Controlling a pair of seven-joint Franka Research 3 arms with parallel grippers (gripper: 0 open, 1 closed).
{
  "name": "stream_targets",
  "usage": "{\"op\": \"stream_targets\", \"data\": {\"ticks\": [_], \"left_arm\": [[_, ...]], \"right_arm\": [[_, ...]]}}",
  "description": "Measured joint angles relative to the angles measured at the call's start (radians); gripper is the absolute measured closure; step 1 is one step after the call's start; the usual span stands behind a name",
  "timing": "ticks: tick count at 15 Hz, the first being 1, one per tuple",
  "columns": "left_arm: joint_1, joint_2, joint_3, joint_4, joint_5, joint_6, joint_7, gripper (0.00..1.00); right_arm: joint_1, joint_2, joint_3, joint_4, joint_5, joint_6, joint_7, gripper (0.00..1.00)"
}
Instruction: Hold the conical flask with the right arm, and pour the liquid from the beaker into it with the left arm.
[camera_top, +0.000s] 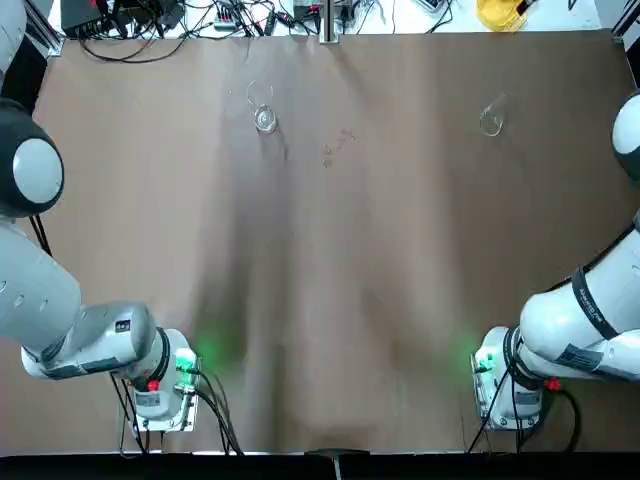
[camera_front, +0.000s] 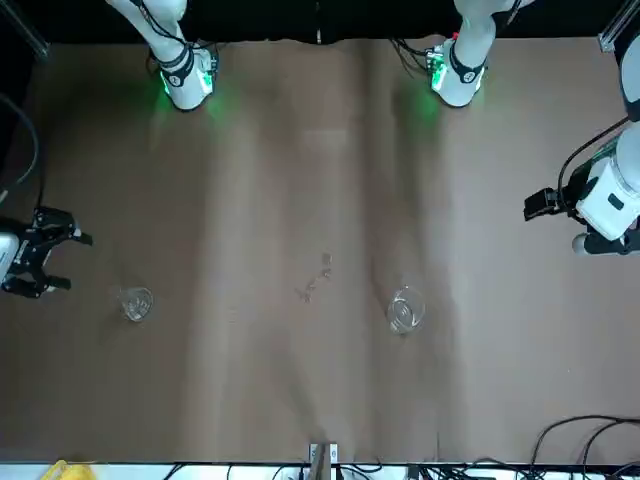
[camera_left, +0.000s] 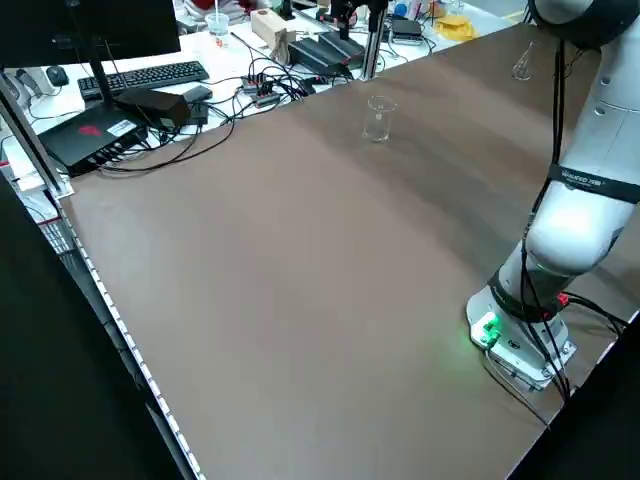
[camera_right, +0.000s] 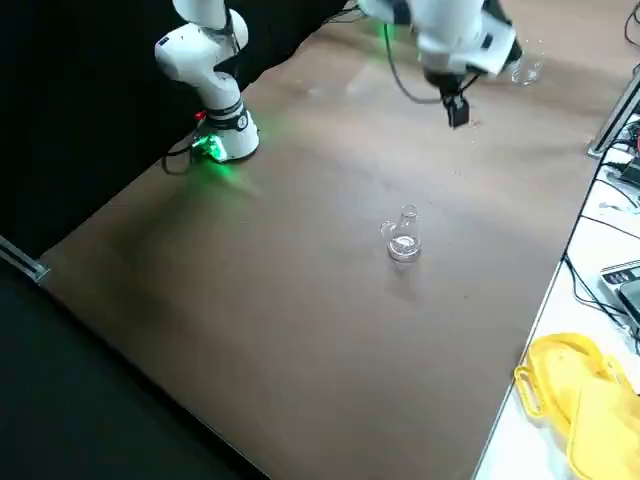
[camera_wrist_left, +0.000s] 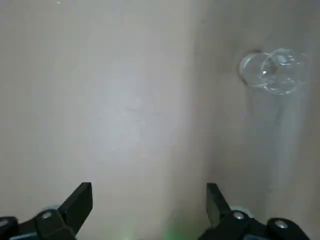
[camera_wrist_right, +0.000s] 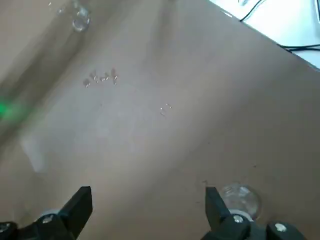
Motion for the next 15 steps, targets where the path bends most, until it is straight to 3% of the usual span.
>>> {"op": "stream_targets", "data": {"ticks": [5, 11, 15], "left_arm": [[0.001, -0.019, -0.008, 0.003, 0.047, 0.008, -0.008, 0.0], [0.001, -0.09, -0.013, 0.002, -0.023, 0.012, -0.011, 0.0], [0.001, -0.103, -0.016, 0.001, -0.032, 0.01, 0.002, 0.0]], "right_arm": [[0.041, -0.053, 0.0, -0.003, -0.068, -0.056, 0.311, 0.0], [0.043, -0.053, -0.002, -0.013, -0.095, -0.058, 0.467, 0.0], [0.047, -0.064, -0.001, -0.012, -0.271, -0.057, 0.475, 0.0]]}}
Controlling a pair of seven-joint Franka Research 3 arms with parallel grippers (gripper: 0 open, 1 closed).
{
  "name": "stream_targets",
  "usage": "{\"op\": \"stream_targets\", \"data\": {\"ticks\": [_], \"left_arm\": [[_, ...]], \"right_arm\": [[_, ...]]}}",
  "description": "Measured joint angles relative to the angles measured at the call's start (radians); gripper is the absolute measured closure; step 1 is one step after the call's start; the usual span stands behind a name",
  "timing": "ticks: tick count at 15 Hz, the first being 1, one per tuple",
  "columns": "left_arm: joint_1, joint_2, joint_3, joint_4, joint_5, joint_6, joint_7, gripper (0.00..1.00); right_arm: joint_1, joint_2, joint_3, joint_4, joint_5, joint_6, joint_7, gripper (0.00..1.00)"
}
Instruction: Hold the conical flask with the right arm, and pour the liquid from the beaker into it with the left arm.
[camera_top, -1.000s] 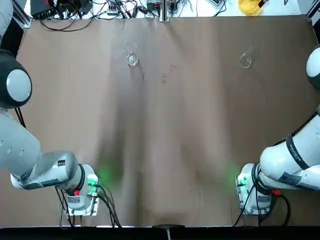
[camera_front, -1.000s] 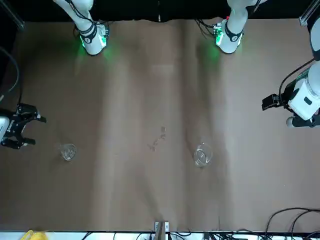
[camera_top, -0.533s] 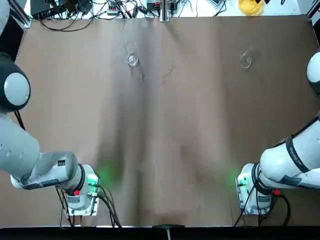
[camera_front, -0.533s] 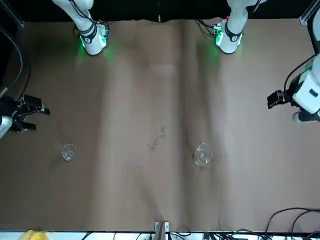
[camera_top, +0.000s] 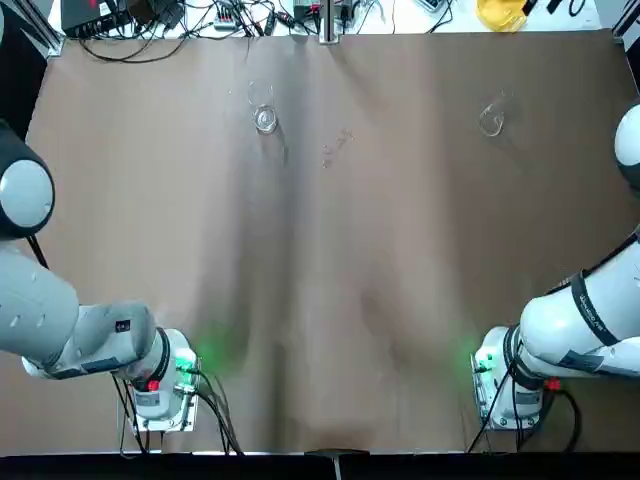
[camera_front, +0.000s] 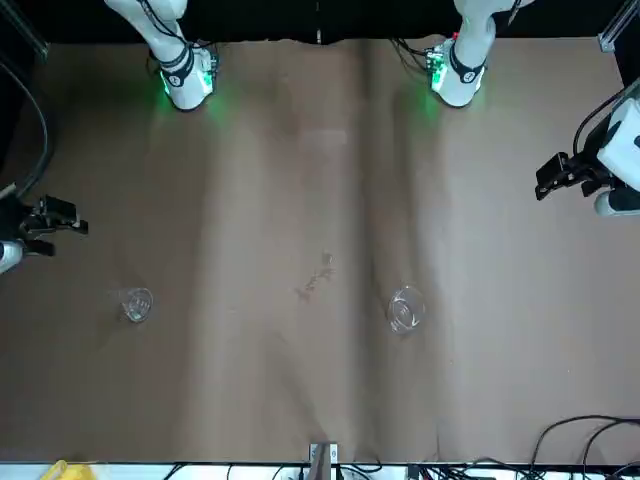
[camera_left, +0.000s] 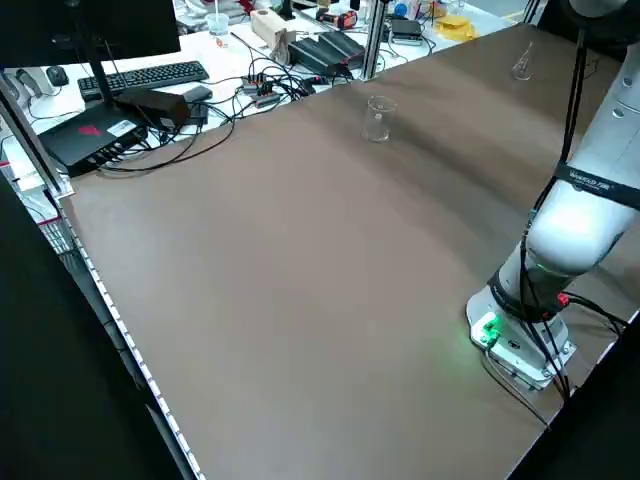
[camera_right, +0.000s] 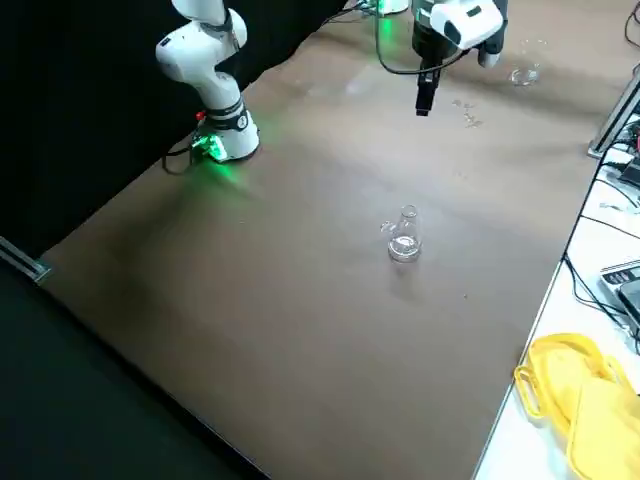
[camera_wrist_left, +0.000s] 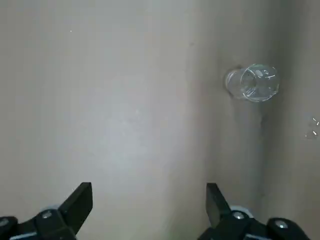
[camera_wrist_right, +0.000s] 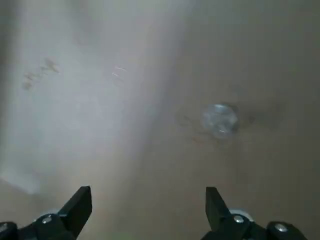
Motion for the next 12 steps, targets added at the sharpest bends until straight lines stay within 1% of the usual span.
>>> {"op": "stream_targets", "data": {"ticks": [1, 4, 7, 9, 12], "left_arm": [[0.0, 0.0, 0.0, -0.001, 0.0, 0.0, 0.001, 0.0], [0.002, 0.0, 0.0, -0.001, 0.0, 0.0, 0.001, 0.0], [0.004, 0.0, 0.0, -0.001, 0.0, -0.003, 0.001, 0.0], [0.004, 0.0, 0.0, -0.001, 0.0, -0.004, 0.001, 0.0], [0.004, -0.001, 0.0, -0.001, 0.0, -0.011, 0.001, 0.0]], "right_arm": [[0.014, -0.02, 0.0, 0.001, -0.07, -0.001, 0.022, 0.0], [0.037, -0.054, 0.001, 0.001, -0.085, -0.041, 0.172, 0.0], [0.08, -0.085, 0.0, -0.007, -0.09, -0.058, 0.236, 0.0], [0.113, -0.125, -0.005, -0.041, -0.1, -0.058, 0.248, 0.0], [0.146, -0.221, -0.015, -0.136, -0.104, -0.047, 0.256, 0.0]]}}
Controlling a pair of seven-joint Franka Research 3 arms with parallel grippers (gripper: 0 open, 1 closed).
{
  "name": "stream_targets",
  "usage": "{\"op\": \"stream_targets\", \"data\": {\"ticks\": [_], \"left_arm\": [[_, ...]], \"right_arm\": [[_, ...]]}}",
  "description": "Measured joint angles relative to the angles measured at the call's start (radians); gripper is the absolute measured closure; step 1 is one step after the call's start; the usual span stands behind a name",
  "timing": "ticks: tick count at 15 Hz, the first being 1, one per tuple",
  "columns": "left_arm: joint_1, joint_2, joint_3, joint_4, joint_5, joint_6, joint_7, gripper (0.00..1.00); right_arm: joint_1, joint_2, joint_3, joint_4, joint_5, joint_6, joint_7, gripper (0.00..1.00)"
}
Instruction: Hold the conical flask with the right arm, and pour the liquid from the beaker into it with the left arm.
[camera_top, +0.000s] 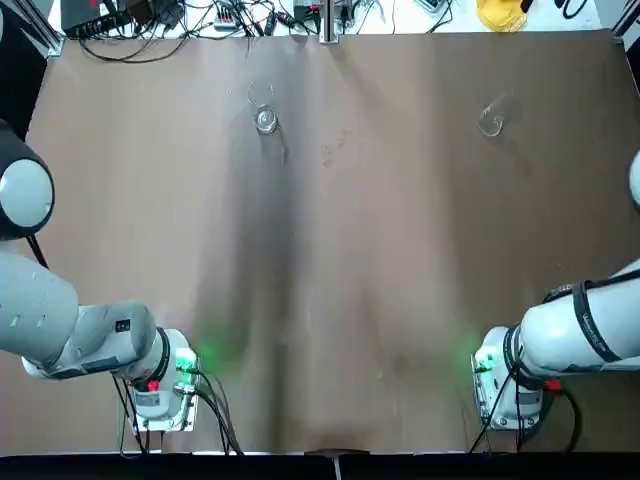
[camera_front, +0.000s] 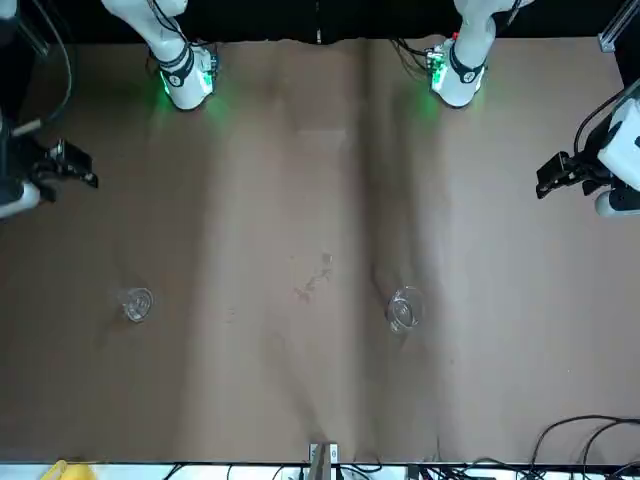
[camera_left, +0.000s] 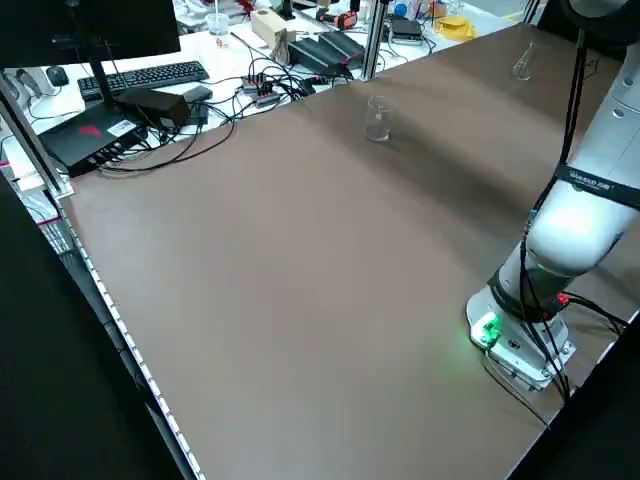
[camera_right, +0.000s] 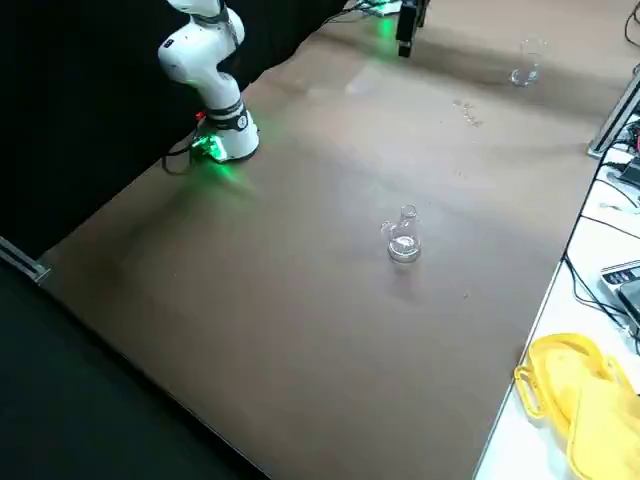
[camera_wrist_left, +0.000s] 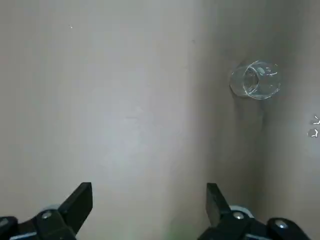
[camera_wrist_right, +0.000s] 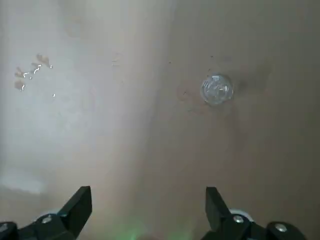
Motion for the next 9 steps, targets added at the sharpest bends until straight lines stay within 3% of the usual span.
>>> {"op": "stream_targets", "data": {"ticks": [4, 9], "left_arm": [[0.001, 0.0, 0.0, 0.0, 0.0, -0.002, 0.0, 0.0], [0.005, 0.0, 0.001, -0.001, 0.0, -0.002, 0.0, 0.0]], "right_arm": [[0.062, -0.102, -0.059, -0.114, -0.01, 0.031, 0.002, 0.0], [0.071, -0.124, -0.097, -0.154, -0.011, 0.044, 0.002, 0.0]]}}
